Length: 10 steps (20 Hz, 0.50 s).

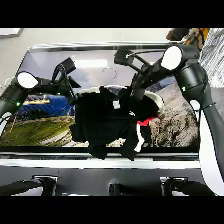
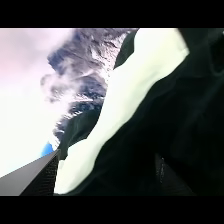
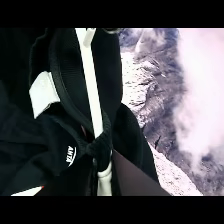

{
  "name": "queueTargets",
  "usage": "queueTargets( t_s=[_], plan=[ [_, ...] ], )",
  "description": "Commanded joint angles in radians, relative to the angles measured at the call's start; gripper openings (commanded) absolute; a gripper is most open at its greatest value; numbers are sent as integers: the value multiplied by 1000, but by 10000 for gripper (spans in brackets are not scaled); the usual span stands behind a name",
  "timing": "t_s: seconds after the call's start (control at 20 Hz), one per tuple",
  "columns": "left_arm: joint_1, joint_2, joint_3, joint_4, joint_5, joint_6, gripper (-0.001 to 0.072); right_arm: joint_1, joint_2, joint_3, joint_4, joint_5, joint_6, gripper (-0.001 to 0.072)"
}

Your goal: Fold the clothes and pants, and hang the long-sleeved shirts on hangers.

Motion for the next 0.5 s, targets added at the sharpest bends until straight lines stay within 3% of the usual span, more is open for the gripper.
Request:
queueTargets(
  t_s=[0.0, 0.3, 0.4, 0.45],
  plan=[
    [13, -47, -4, -44, -9, 90, 685, 0, -1, 1, 26, 27, -1, 47],
    [6, -104, -4, -141, 37, 116, 670, 6, -1, 1, 37, 33, -1, 47],
    [-3, -108, -4, -139, 27, 119, 596, 6, -1, 1, 37, 29, 0, 47],
    [-4, -108, -3, -140, 27, 124, 519, 6, -1, 1, 37, 29, 4, 47]
  ],
)
